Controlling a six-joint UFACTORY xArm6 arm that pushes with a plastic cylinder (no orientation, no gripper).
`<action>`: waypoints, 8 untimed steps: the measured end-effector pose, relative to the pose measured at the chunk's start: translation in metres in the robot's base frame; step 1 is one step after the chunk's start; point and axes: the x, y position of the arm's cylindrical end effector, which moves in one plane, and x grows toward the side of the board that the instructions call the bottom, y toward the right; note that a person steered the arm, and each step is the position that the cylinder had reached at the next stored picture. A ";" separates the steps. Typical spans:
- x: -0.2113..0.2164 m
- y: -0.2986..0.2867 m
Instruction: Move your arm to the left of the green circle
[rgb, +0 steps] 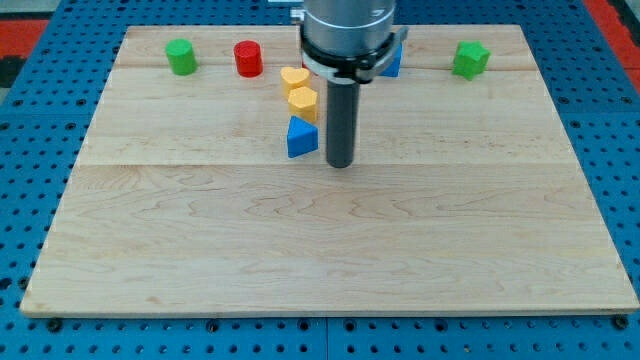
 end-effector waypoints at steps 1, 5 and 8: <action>0.000 -0.067; -0.012 -0.141; -0.148 -0.208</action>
